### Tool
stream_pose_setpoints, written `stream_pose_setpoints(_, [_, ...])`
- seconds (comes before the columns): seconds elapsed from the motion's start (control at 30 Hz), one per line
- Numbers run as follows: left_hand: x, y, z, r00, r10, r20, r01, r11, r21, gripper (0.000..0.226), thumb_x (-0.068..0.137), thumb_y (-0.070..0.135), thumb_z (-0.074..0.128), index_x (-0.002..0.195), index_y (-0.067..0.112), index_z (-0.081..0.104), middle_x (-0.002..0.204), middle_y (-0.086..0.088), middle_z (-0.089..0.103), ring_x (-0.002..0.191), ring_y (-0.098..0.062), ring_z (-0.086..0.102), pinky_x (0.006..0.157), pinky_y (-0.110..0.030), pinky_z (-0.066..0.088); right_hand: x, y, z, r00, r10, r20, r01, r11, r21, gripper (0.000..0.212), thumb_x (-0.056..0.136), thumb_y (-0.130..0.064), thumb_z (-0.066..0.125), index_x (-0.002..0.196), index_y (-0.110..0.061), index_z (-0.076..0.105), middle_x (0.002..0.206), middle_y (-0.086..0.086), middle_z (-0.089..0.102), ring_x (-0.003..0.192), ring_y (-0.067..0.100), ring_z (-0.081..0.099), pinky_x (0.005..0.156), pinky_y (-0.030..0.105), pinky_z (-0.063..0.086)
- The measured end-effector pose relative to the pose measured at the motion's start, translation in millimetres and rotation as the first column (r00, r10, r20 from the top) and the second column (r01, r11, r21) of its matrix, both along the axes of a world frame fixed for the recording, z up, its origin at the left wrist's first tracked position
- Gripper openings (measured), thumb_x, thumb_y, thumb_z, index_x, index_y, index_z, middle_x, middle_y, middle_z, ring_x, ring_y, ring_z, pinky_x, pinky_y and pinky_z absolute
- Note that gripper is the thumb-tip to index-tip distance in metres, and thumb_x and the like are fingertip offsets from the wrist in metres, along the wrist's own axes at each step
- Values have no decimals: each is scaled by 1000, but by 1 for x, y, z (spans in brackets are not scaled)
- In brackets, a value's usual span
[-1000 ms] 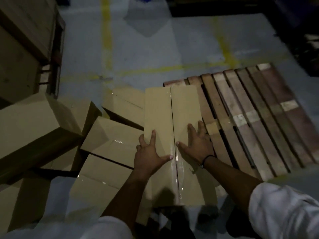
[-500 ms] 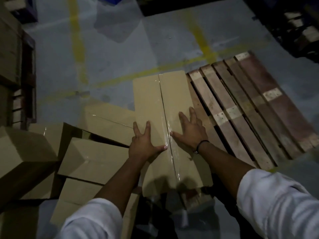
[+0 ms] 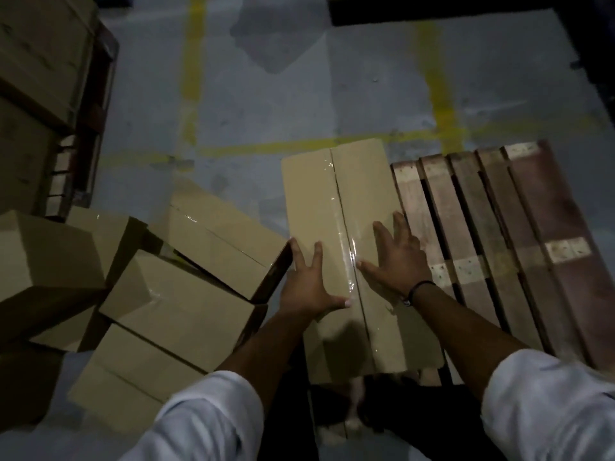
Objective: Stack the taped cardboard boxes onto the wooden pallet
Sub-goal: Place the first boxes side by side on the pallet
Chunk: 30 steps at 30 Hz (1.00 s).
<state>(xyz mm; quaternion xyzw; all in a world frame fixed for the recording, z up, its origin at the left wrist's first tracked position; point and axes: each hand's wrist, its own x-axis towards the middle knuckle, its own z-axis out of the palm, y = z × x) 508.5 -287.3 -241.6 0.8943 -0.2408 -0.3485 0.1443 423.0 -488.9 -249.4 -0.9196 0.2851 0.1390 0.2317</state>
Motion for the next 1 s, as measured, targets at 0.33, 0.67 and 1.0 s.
stream_pose_setpoints(0.33, [53, 2, -84, 1000, -14, 4, 14, 999, -39, 145, 60, 67, 87, 158, 39, -15, 154, -3, -49, 147, -48, 26, 103, -51, 49, 49, 0, -69, 998, -51, -24, 52, 998, 46, 100, 78, -64, 73, 156, -41, 14, 164, -14, -17, 150, 38, 12, 112, 60, 36])
stream_pose_setpoints(0.67, [83, -33, -157, 992, -88, 87, 84, 995, 47, 140, 63, 71, 82, 160, 33, -11, 154, -14, -47, 137, -48, 42, 102, -49, 51, 79, -39, -163, 999, -45, 2, 44, 995, 94, 101, 78, -72, 66, 158, -38, 14, 164, -16, -18, 153, 31, 7, 116, 57, 32])
stream_pose_setpoints(1.0, [114, -61, -216, 989, 23, 144, -19, 999, -29, 142, 59, 77, 79, 163, 29, -4, 155, -13, -47, 151, -47, 20, 112, -47, 45, 138, -80, -205, 998, 56, 39, -61, 990, 125, 98, 82, -63, 70, 159, -34, 17, 166, -8, -16, 151, 33, 9, 115, 50, 31])
